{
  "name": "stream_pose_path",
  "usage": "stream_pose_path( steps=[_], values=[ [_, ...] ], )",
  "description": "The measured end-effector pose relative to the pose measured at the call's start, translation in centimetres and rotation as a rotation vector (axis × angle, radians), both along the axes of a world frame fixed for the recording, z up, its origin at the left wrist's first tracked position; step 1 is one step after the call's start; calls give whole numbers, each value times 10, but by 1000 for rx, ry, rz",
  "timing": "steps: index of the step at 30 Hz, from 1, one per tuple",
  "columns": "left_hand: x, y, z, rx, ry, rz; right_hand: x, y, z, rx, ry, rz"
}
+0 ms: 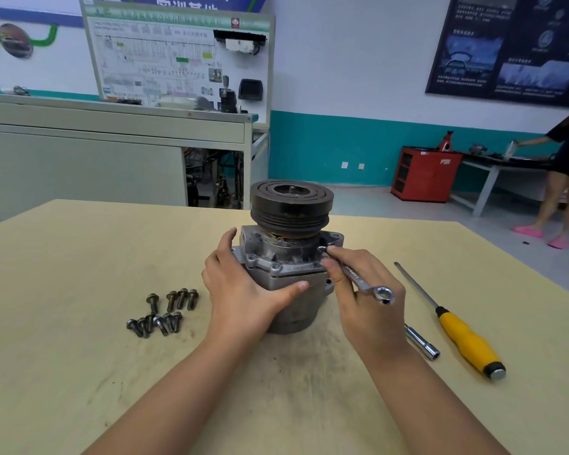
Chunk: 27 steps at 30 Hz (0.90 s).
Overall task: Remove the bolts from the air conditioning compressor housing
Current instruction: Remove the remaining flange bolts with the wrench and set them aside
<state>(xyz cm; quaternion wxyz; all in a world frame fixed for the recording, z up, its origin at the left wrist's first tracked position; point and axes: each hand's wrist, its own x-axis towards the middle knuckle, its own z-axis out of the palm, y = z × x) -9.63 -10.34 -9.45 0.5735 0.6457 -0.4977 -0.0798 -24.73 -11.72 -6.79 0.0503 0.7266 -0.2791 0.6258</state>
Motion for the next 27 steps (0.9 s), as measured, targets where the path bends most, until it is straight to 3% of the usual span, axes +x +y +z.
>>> stream_pose_path(
  steps=[7,13,22,27],
  values=[
    [-2,1,-1,-18,6,-6,4,3,1,-107,71,-156],
    [-3,2,0,-23,6,-23,7,1,-4,-112,82,-156],
    [-2,0,-4,-38,46,-122,1,-6,-5,428,-429,344],
    [-1,-2,-7,-46,57,-143,-3,-20,5,691,-643,508]
  ],
)
